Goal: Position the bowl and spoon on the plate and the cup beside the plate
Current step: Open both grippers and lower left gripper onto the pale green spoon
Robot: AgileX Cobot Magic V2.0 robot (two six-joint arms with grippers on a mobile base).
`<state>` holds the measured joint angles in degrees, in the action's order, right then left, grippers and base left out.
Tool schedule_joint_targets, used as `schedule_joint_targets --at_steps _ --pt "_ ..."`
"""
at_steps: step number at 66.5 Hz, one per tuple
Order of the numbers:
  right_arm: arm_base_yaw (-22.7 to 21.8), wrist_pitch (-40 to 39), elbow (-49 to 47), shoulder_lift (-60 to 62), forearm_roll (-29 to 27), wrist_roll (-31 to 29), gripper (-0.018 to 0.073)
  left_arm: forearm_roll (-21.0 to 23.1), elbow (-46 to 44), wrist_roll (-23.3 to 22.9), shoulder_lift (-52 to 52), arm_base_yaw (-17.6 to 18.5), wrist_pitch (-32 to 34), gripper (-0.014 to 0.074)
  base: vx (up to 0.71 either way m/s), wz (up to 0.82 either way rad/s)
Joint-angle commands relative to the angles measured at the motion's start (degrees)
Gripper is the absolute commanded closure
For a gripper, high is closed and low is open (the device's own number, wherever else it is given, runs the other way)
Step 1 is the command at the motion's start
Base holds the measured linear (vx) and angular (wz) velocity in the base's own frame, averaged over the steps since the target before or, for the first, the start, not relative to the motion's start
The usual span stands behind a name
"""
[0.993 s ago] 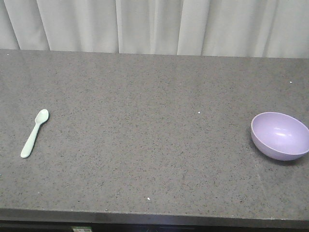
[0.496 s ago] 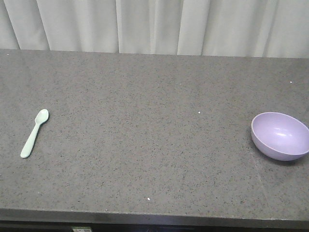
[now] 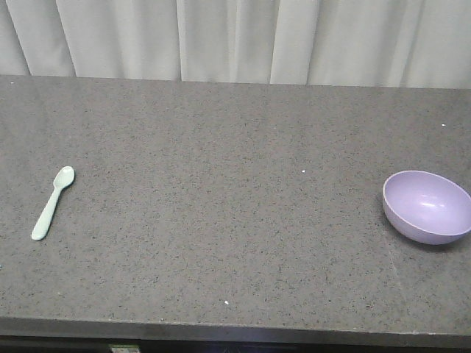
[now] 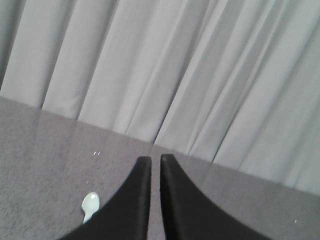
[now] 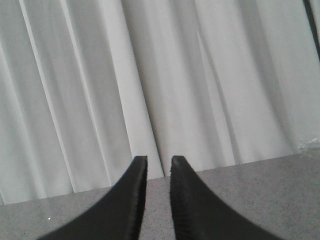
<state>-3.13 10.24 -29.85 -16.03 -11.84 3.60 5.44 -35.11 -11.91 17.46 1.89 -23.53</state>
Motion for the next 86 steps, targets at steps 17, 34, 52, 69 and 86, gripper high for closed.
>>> schedule_joint_targets --at_steps 17,34,52,69,86 --pt "-0.3 -9.8 -2.0 -1.7 -0.9 -0.5 -0.0017 -0.3 -7.6 1.1 11.7 0.3 0.5 0.0165 0.00 0.00" --pt "-0.3 -6.8 -2.3 -2.1 -0.7 -1.4 -0.0022 -0.3 -12.7 5.4 18.3 0.3 2.0 0.0114 0.00 0.00" --pt "-0.3 -6.0 -2.3 -5.3 -0.7 -2.1 -0.0022 -0.3 -30.4 15.6 40.8 0.3 -8.3 0.0114 0.00 0.00" --pt "-0.3 -2.7 -2.2 -6.7 -0.7 -2.1 -0.0022 -0.5 -37.2 19.9 59.2 0.3 -8.8 0.0114 0.00 0.00" --pt "-0.3 -2.3 -2.2 -6.8 -0.3 -2.3 -0.0022 -0.7 -37.1 19.9 70.2 0.3 -8.5 0.0114 0.00 0.00"
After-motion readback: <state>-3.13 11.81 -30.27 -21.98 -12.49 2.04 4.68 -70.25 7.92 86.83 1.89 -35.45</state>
